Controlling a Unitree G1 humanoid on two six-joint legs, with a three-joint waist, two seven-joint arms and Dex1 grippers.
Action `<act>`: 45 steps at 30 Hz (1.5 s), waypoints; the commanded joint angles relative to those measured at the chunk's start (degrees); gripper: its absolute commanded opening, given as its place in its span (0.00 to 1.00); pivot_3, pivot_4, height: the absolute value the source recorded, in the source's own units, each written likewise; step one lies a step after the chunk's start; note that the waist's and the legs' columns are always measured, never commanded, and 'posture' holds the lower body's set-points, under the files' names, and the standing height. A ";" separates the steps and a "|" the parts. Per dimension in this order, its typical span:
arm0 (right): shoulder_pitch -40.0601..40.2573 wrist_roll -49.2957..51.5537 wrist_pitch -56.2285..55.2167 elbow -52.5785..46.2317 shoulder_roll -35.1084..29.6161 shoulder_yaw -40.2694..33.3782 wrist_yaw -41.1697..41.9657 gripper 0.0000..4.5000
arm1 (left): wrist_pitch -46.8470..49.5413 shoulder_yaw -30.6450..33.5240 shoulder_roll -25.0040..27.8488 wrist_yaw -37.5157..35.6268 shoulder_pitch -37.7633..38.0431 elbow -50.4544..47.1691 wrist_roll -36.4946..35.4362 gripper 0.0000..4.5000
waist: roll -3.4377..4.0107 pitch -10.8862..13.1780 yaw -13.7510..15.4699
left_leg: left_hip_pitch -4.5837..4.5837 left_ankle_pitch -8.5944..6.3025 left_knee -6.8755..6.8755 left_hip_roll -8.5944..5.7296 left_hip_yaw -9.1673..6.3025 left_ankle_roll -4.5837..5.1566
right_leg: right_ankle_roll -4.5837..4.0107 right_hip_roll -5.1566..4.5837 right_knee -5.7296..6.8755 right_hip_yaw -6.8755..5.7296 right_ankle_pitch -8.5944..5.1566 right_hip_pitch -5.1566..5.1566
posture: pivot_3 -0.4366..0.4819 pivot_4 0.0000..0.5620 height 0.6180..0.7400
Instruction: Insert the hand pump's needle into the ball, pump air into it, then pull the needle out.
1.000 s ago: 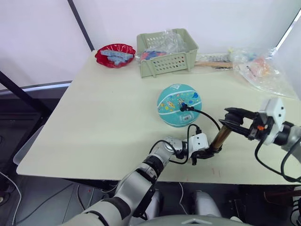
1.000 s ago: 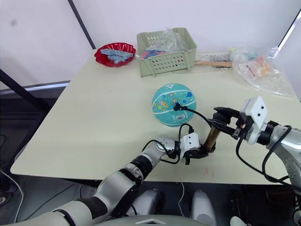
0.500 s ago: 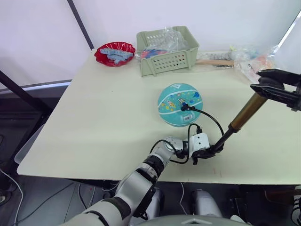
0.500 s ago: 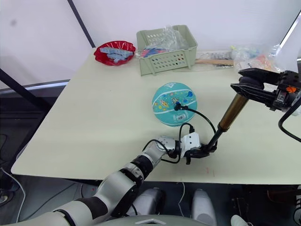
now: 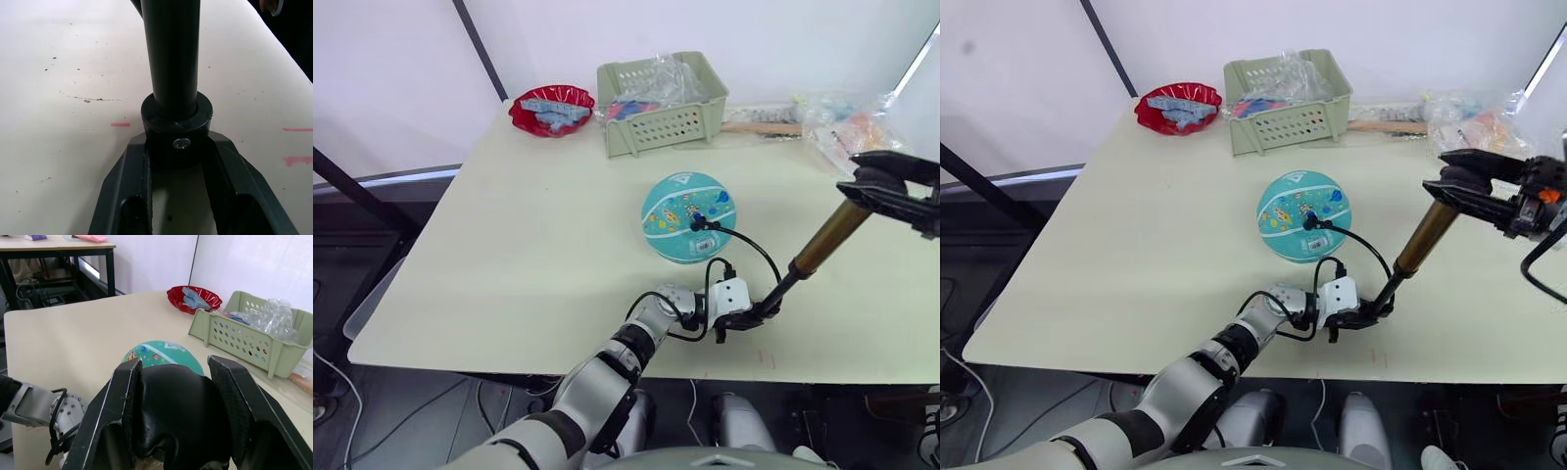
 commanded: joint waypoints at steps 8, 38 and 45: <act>13.21 -16.26 -13.62 -2.34 7.73 12.18 -0.22 0.36 | 0.90 -2.04 0.24 -1.20 3.15 2.82 2.09 0.21 | -0.19 -0.13 -0.17 | 0.44 0.00 -0.01 0.01 0.00 0.00 | 0.02 0.06 0.06 0.02 -0.03 0.40 | 0.48 0.27 1.00; 3.40 -7.16 -9.34 -2.58 3.45 2.51 -4.26 0.36 | -0.28 -1.85 -0.45 -0.92 2.65 3.85 2.41 0.21 | -0.14 -0.01 0.05 | 0.38 0.00 0.00 -0.06 -0.11 0.00 | 0.04 0.00 -0.02 -0.03 -0.04 0.47 | 0.48 0.27 1.00; -3.73 0.70 -2.64 0.40 -2.76 -3.87 -4.83 0.36 | -0.46 -2.27 -0.40 -0.92 2.64 4.00 2.82 0.21 | -0.01 0.19 0.01 | 0.35 0.00 0.01 -0.07 -0.07 0.01 | 0.04 -0.05 -0.03 -0.05 -0.03 0.45 | 0.48 0.27 1.00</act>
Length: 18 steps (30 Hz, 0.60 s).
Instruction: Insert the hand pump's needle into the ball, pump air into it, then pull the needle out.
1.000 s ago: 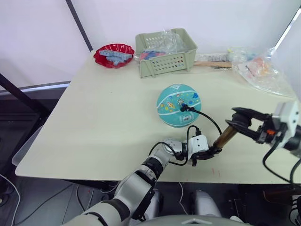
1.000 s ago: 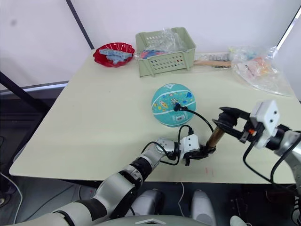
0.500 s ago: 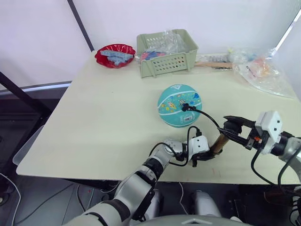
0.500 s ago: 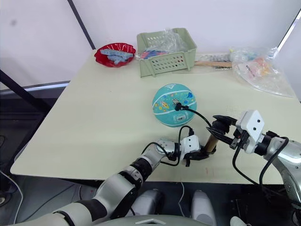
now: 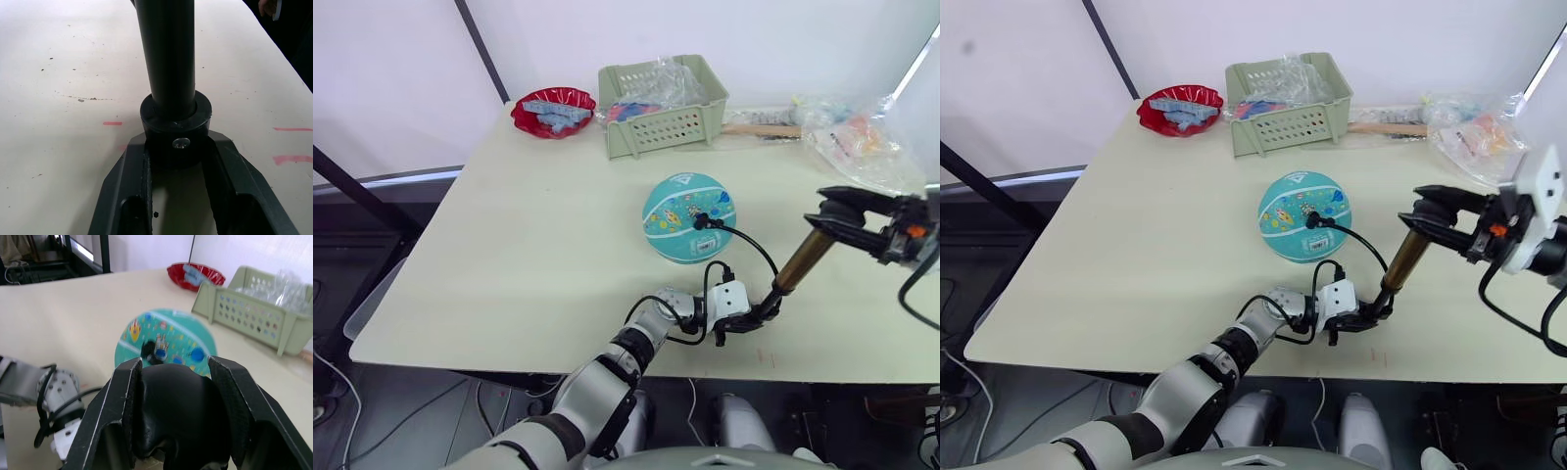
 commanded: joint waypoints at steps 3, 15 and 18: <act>-9.70 7.40 2.94 3.30 -5.15 -9.83 -3.19 0.36 | 1.11 -2.70 -0.05 -0.98 1.54 3.83 2.98 0.21 | 0.03 0.05 -0.06 | 0.00 0.00 0.00 -0.01 -0.02 0.00 | 0.00 -0.02 0.00 -0.02 0.00 0.00 | 0.48 0.27 1.00; -7.27 3.70 3.28 3.05 -3.74 -7.60 0.71 0.36 | 1.17 -2.82 -0.01 -1.03 0.89 4.55 3.03 0.21 | 0.03 0.25 -0.04 | -1.04 0.19 0.21 -0.10 0.29 -0.27 | -0.02 -0.24 0.50 0.04 0.01 -1.29 | 0.48 0.27 1.00; -3.45 1.05 1.09 1.18 -1.02 -5.84 1.17 0.36 | 1.13 -2.79 0.02 -1.06 0.74 4.72 3.00 0.21 | 0.03 0.23 -0.10 | -0.93 0.08 0.29 -0.10 0.32 -0.08 | 0.00 -0.23 0.53 0.05 0.01 -1.20 | 0.48 0.27 1.00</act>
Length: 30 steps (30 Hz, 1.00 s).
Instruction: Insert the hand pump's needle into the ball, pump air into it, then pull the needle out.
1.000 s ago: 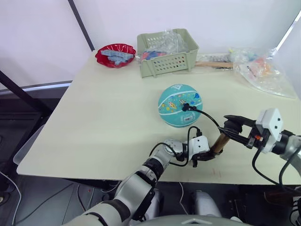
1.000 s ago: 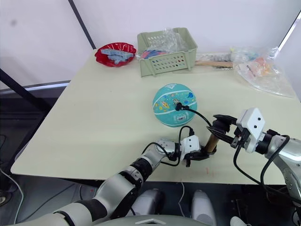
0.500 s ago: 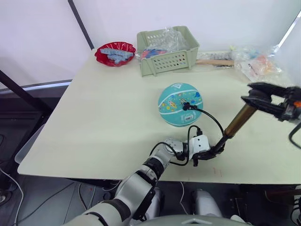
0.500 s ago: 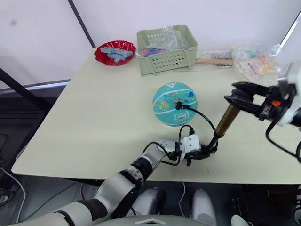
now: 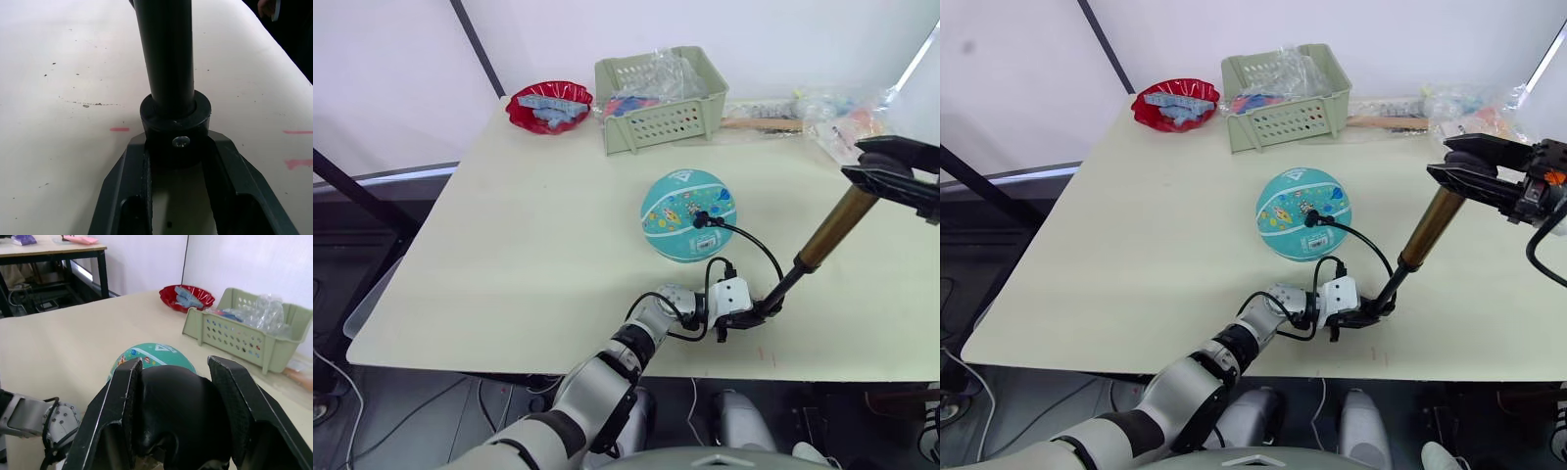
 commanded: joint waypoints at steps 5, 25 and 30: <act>8.18 -8.67 -9.27 -4.93 5.56 2.46 0.67 0.36 | 1.79 -2.70 0.08 -1.17 2.16 4.26 3.10 0.21 | -0.08 -0.03 -0.18 | 0.41 -0.06 0.09 0.02 -0.07 0.10 | 0.02 0.07 0.06 -0.06 -0.01 0.38 | 0.48 0.27 1.00; 23.08 -29.50 -26.68 -2.87 20.48 21.46 -3.83 0.36 | 2.04 -2.23 -0.06 -1.08 1.93 4.00 3.29 0.21 | -0.55 -0.35 -0.16 | 0.98 -0.08 0.03 0.08 -0.23 0.10 | 0.03 0.21 0.00 -0.13 -0.05 1.01 | 0.48 0.27 1.00; 23.51 -31.48 -28.02 -2.83 21.58 23.44 -4.91 0.36 | 2.03 -2.34 0.07 -1.85 1.78 4.01 3.30 0.21 | -0.54 -0.38 -0.18 | 1.07 -0.08 0.03 0.08 -0.23 0.10 | 0.04 0.23 0.00 -0.14 -0.06 1.10 | 0.48 0.27 1.00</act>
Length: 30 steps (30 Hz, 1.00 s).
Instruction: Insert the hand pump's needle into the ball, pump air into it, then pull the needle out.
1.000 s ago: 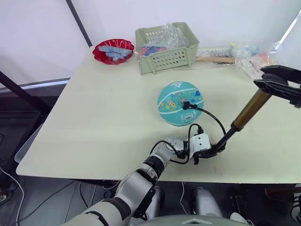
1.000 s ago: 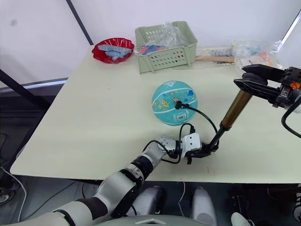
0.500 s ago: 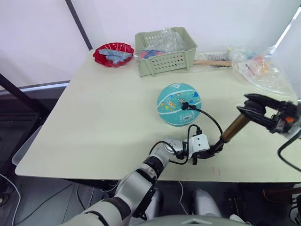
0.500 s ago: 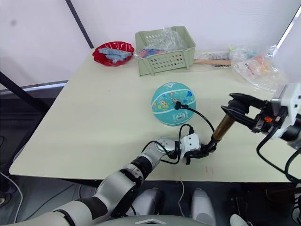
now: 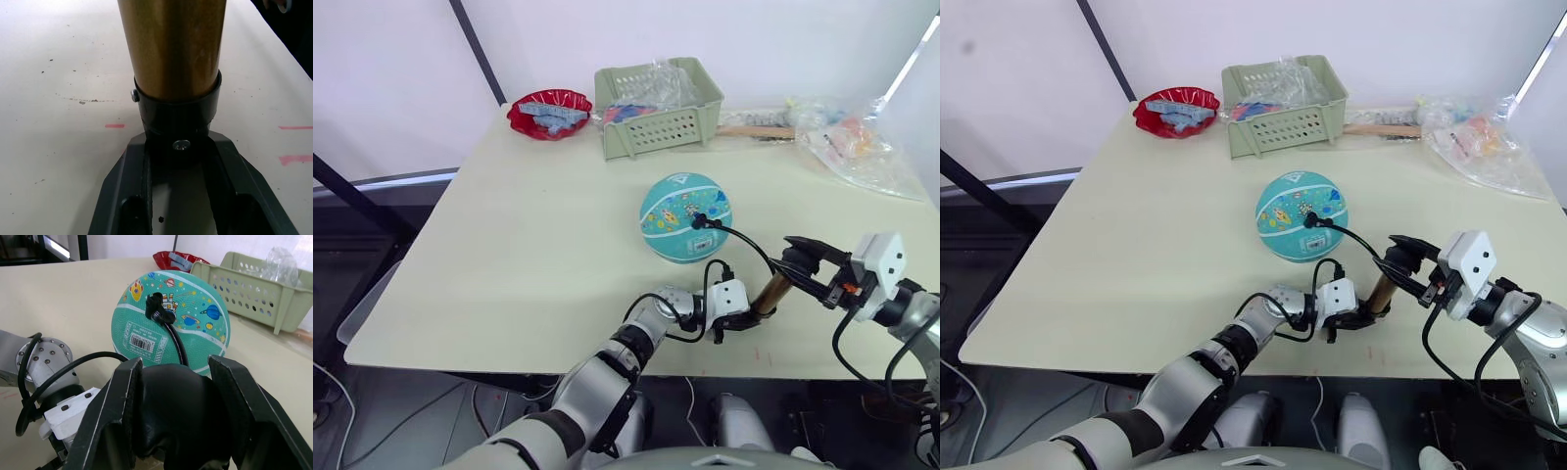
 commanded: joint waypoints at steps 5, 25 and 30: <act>-0.38 -0.16 2.86 -0.11 -0.42 0.35 -1.04 0.36 | 1.28 -2.31 -0.10 -2.61 1.38 3.23 2.27 0.21 | -0.01 -0.01 -0.01 | 0.01 0.00 0.00 0.01 -0.02 0.00 | 0.07 0.03 0.00 0.00 -0.04 0.02 | 0.48 0.27 1.00; -21.56 27.16 23.07 0.74 -20.60 -23.53 -0.43 0.36 | 1.17 -2.35 -0.02 -2.46 1.31 3.49 2.53 0.21 | 0.33 0.41 0.10 | -0.30 0.00 0.03 -0.09 0.06 0.02 | -0.01 -0.20 -0.05 -0.03 0.03 -0.20 | 0.48 0.27 1.00; -24.08 28.16 24.99 2.63 -23.41 -24.98 0.58 0.36 | 1.24 -2.23 0.04 -2.48 1.07 3.68 2.47 0.21 | 0.23 0.46 0.11 | -0.37 0.00 0.02 -0.08 0.02 0.02 | -0.02 -0.19 -0.05 -0.07 0.03 -0.27 | 0.48 0.27 1.00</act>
